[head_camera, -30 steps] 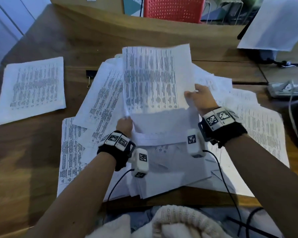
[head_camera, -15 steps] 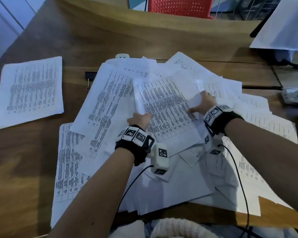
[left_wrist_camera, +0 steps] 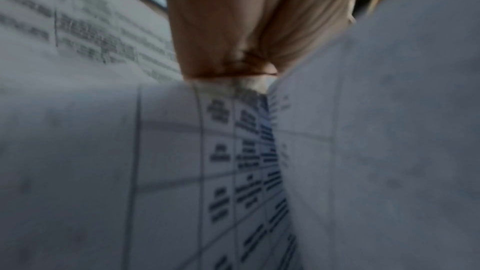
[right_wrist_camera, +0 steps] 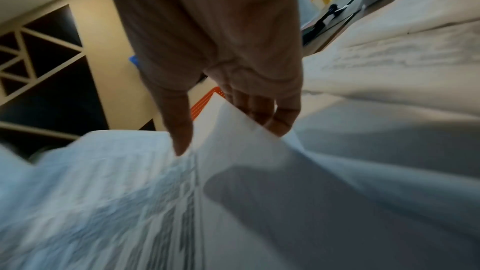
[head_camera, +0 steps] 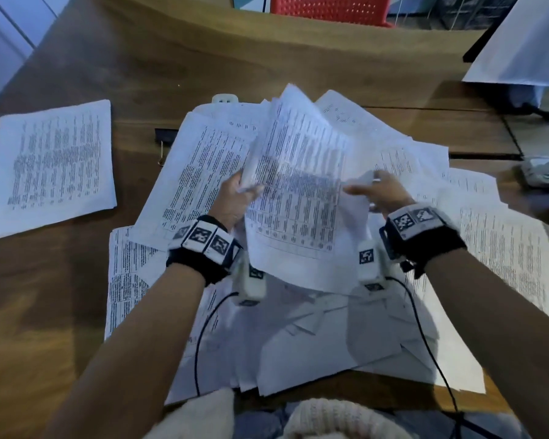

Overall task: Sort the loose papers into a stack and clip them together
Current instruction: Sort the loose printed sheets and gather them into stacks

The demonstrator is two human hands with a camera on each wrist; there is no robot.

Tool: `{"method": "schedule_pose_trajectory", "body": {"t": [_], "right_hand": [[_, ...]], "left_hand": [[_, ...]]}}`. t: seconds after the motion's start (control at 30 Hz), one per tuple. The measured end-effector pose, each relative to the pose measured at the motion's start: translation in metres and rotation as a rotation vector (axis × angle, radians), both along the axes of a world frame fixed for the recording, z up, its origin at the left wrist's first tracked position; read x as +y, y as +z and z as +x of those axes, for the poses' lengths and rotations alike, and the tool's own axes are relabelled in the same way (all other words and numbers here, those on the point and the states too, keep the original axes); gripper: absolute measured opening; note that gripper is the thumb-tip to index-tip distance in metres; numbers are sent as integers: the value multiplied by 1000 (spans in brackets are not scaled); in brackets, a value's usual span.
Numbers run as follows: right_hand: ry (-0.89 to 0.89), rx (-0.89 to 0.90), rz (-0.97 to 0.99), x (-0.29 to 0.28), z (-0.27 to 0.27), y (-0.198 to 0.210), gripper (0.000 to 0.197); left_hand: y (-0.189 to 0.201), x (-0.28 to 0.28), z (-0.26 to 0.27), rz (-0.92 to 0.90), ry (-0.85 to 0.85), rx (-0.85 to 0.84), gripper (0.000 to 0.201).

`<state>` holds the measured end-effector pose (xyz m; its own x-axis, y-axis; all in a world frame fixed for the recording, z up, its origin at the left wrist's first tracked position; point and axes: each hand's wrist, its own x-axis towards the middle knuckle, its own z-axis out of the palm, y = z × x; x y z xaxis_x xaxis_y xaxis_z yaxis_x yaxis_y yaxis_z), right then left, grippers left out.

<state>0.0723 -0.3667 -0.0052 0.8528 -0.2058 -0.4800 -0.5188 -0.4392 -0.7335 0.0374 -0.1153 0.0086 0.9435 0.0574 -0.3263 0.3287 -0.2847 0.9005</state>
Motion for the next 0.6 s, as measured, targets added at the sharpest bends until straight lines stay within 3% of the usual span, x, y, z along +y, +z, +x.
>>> {"method": "schedule_pose_trajectory", "body": {"t": [0.07,0.13,0.2,0.33,0.5,0.6], "right_hand": [[47,54,-68,13,-18,-9,44],[86,96,-298,26,-38,-17,50],[67,113,-532,36,-58,-20,72],[-30,74,-455,47,-72,-26,86],[-19,50,-443,51,-74,-28,81],[-23,25,-366,47,-75,-27,75]], "left_hand": [[-8,9,5,378,-100,97,54],[-18,10,5,689,-174,251,68],[-19,3,-1,698,-201,325,75],[-24,-11,-8,658,-206,274,76],[-24,-25,-14,802,-351,-130,52],[-23,-27,-20,669,-411,-305,46]]}}
